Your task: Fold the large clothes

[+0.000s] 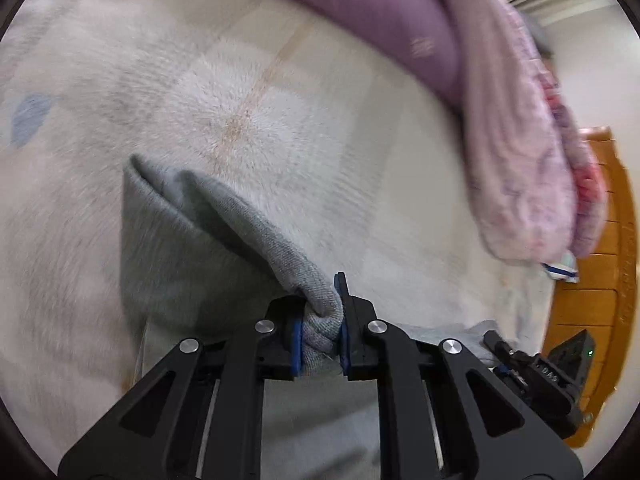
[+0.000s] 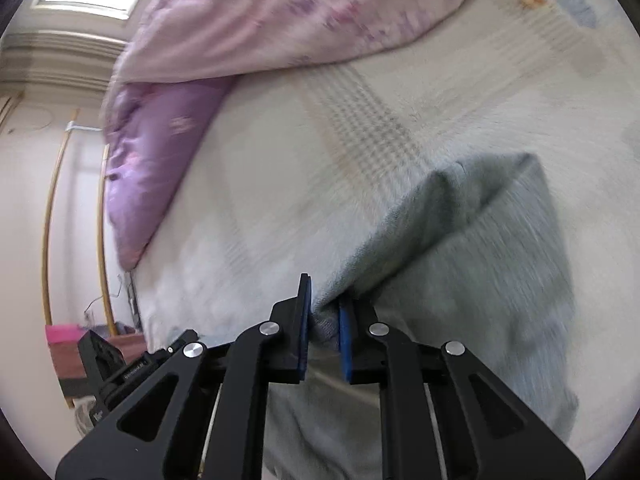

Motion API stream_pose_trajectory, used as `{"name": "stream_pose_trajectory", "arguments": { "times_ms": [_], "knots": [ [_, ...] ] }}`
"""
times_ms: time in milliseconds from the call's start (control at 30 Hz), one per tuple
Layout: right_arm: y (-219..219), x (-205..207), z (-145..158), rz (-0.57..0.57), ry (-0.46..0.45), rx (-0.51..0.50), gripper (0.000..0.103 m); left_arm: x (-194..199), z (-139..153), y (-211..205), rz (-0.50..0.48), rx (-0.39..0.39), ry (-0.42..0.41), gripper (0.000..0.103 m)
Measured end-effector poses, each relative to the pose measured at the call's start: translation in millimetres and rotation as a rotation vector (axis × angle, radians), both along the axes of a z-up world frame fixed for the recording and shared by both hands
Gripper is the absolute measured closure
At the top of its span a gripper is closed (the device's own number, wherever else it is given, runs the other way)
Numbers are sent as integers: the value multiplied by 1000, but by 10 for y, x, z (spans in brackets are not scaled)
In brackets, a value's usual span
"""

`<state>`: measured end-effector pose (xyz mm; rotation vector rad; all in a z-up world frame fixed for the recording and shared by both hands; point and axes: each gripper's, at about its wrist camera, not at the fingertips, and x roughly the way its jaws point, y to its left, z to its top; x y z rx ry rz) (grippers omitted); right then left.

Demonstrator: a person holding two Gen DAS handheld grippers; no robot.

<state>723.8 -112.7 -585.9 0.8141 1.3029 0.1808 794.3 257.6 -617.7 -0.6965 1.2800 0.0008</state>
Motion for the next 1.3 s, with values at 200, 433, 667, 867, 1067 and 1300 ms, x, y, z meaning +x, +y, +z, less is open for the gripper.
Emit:
{"name": "stream_pose_trajectory", "arguments": {
  "times_ms": [200, 433, 667, 867, 1067, 1300],
  "knots": [
    [-112, -843, 563, 15, -46, 50, 93, -919, 584, -170, -3, -35, -87, 90],
    [-2, -1789, 853, 57, 5, -2, 94, -1985, 713, -242, 2, -40, -40, 90],
    [29, -2667, 389, 38, 196, -22, 94, -2870, 221, -270, -2, -14, 118, 90],
    [55, -3123, -289, 19, 295, -46, 94, -3298, -399, -254, 13, -12, 213, 89],
    [98, -3087, -543, 22, 271, -65, 87, -3258, -604, -294, -2, 18, 250, 86],
    [31, -3186, -305, 94, 332, -103, 53, -3482, -349, -140, 40, 29, 263, 39]
  ]
}}
